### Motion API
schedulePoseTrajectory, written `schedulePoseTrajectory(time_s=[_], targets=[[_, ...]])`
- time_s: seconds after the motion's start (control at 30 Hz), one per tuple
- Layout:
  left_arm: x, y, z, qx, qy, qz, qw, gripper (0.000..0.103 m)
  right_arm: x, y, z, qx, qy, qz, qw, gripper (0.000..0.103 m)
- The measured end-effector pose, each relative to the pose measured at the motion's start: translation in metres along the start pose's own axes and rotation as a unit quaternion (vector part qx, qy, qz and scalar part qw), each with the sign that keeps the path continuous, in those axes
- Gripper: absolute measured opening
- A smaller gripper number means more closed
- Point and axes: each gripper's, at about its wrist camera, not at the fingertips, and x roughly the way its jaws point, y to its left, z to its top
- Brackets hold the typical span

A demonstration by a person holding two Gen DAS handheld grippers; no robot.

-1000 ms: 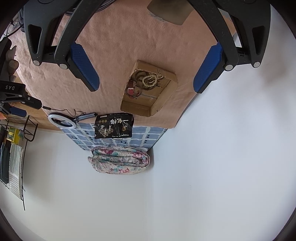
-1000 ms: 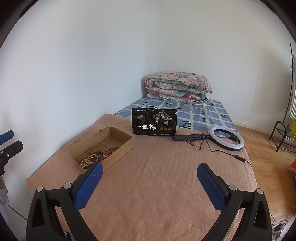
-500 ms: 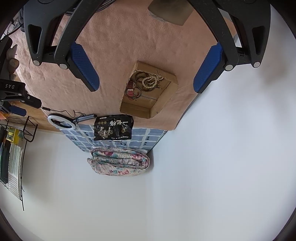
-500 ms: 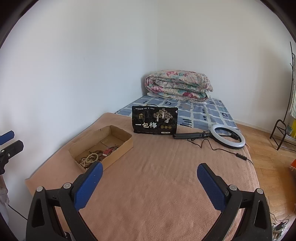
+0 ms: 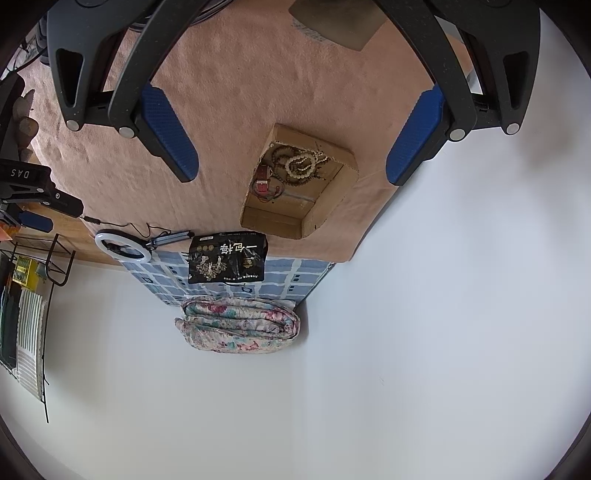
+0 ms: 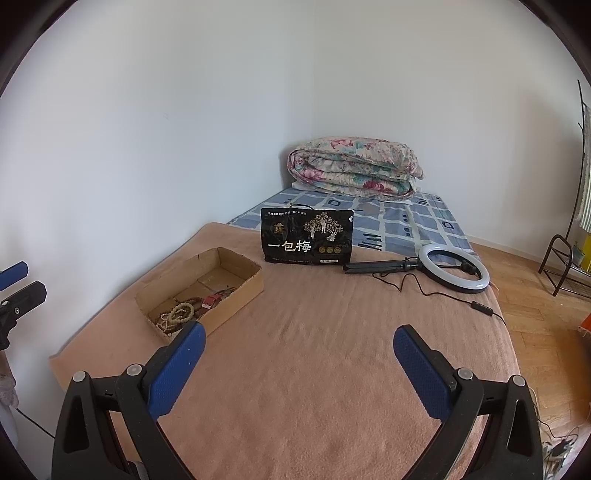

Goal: Organize jewelry

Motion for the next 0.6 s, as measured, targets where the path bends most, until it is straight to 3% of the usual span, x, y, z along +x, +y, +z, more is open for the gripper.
schedulePoseTrajectory(time_s=[0.6], targets=[[0.0019,-0.0020,-0.0024,0.001,0.000,0.004,1.0000,0.103,0.0024,-0.0020,-0.0026,0.002,0.002,-0.002,1.000,0.103]])
